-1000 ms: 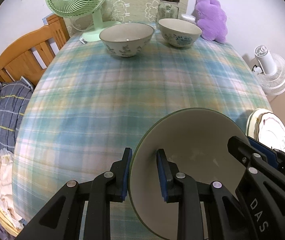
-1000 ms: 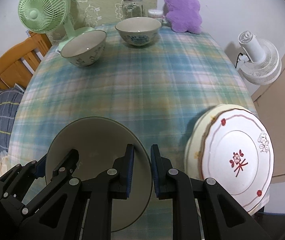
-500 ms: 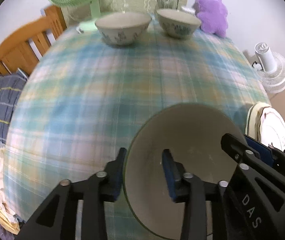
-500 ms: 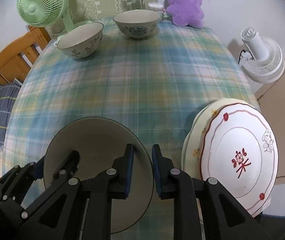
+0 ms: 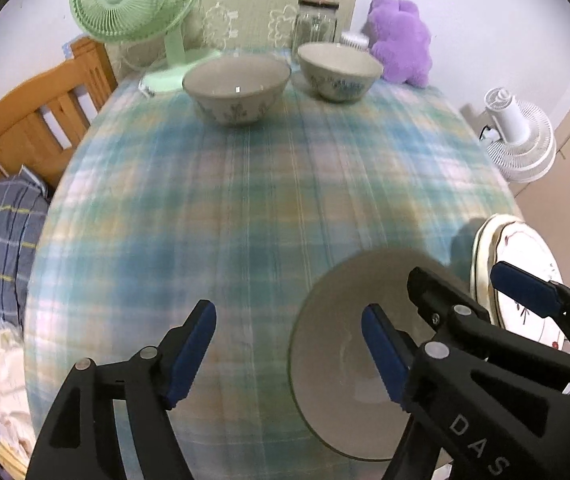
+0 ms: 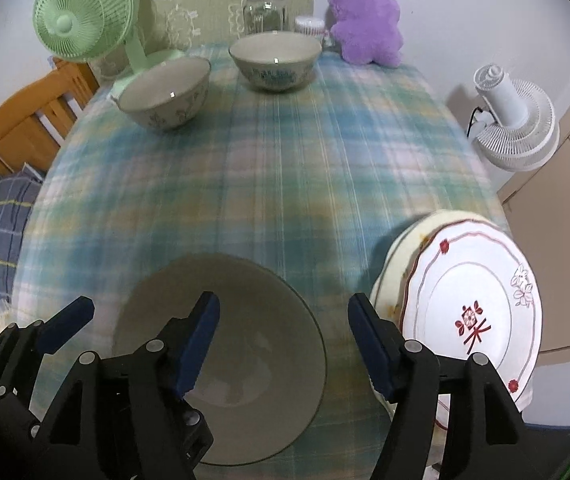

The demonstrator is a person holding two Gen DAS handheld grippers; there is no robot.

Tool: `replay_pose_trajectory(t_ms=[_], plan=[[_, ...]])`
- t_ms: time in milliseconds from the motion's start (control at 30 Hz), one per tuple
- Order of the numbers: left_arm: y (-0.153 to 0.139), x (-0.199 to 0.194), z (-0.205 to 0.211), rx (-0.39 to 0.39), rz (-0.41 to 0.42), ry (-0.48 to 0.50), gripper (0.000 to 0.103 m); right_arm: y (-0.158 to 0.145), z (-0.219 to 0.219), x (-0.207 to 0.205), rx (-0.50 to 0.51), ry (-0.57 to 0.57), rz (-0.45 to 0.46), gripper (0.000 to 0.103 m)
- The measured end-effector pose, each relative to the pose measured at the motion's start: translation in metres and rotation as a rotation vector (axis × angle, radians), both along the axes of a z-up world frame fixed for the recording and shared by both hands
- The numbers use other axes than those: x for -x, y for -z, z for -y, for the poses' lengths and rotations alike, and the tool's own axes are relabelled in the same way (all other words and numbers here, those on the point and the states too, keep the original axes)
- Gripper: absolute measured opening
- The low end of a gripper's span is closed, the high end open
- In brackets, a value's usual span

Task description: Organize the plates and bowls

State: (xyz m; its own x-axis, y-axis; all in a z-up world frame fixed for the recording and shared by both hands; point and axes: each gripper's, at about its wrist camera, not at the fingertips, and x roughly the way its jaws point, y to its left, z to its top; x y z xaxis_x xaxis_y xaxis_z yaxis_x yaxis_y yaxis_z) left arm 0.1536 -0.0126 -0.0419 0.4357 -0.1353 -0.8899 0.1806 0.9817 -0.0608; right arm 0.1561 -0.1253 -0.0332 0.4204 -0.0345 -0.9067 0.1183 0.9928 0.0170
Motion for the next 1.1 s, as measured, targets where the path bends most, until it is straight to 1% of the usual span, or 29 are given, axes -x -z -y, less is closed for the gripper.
replay_pose_trajectory(t_ms=[200, 467, 567, 633, 733, 933, 1100], plan=[[-0.02, -0.016, -0.012, 0.005, 0.054, 0.02, 0.077, -0.023, -0.012, -0.008, 0.002, 0.033, 0.064, 0.07], [-0.043, -0.051, -0.017, 0.008, 0.118, -0.015, 0.077, -0.048, -0.019, -0.04, -0.006, 0.017, 0.134, 0.07], [-0.052, -0.069, -0.014, -0.008, 0.145, -0.044, 0.077, -0.058, -0.019, -0.058, -0.005, -0.009, 0.162, 0.07], [-0.057, -0.081, -0.012, -0.032, 0.16, -0.077, 0.077, -0.062, -0.017, -0.072, -0.018, -0.03, 0.176, 0.07], [-0.06, -0.1, -0.008, -0.063, 0.16, -0.12, 0.077, -0.067, -0.014, -0.096, -0.03, -0.078, 0.186, 0.07], [-0.06, -0.131, -0.005, -0.075, 0.174, -0.188, 0.077, -0.07, -0.017, -0.14, -0.041, -0.215, 0.201, 0.07], [-0.059, -0.159, -0.01, -0.078, 0.176, -0.235, 0.077, -0.069, -0.02, -0.17, -0.047, -0.261, 0.217, 0.07]])
